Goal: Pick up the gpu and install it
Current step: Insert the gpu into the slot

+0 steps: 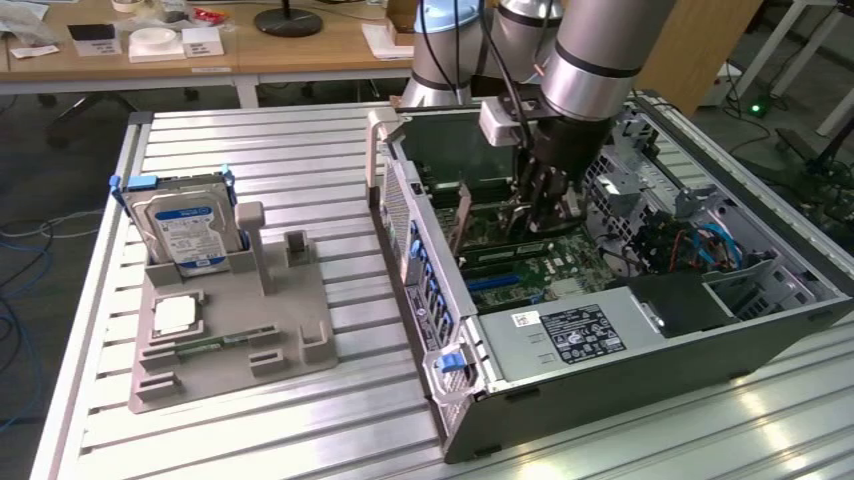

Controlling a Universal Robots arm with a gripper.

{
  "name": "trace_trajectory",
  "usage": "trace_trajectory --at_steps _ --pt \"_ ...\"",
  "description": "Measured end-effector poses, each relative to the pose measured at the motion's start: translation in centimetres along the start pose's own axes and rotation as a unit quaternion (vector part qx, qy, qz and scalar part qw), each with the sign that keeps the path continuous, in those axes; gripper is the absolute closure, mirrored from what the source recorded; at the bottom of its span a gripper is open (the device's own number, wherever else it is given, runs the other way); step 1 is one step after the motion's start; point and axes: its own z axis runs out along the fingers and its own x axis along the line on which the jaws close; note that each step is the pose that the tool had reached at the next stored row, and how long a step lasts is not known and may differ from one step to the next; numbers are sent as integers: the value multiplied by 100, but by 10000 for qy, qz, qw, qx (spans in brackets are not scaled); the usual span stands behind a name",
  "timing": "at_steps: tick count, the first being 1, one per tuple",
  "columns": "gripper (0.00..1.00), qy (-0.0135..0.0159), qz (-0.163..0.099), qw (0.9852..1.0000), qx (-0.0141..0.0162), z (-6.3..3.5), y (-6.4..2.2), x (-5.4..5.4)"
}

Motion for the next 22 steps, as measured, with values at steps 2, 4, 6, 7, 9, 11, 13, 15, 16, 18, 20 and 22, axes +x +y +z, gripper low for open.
trace_trajectory --at_steps 2,4,6,7,9,11,13,15,16,18,20,22 --pt "72 1 -1 10000 0 25 6 2" --pt "72 0 0 10000 0 55 12 3" --pt "72 0 0 10000 0 84 21 5" --pt "72 0 -1 10000 0 99 24 6" --pt "72 0 -1 10000 0 127 26 8" --pt "72 1 0 10000 -1 149 28 19" --pt "72 1 0 10000 0 167 29 33" --pt "72 0 0 10000 0 183 30 47" --pt "72 0 0 10000 0 192 30 51" --pt "72 0 0 10000 0 219 36 54" --pt "72 1 -1 10000 0 257 41 56" --pt "72 0 0 10000 0 291 50 58"
